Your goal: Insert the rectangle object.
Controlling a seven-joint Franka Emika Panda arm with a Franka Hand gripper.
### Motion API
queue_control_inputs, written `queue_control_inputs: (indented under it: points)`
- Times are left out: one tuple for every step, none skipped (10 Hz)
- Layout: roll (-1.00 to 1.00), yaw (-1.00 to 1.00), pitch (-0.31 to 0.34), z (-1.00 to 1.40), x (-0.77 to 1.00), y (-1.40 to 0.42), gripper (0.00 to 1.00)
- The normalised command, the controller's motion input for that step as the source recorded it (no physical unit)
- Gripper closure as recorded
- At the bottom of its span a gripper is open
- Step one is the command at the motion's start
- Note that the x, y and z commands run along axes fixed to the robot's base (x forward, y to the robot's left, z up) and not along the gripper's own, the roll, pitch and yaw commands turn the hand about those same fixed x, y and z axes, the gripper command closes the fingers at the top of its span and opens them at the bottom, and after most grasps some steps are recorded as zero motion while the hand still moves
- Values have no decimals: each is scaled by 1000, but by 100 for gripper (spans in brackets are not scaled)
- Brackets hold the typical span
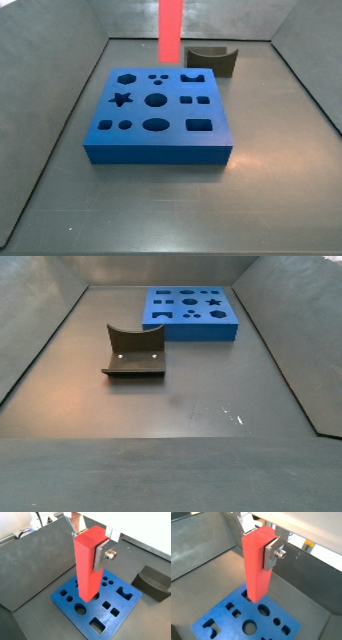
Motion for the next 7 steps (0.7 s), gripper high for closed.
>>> queue_control_inputs:
  points:
    - [236,-637,-70,-811,557,-51,100]
    - [233,-606,-74,-811,591,-54,100]
    - [219,-540,-64,-786,663,-54,100]
    - [147,-577,-36,-600,614,-69,100]
    - [6,-614,0,-297,554,-51,100]
    - [-56,-766,0,0,374,-11,100]
    - [-89,-923,0,0,177,-17,100]
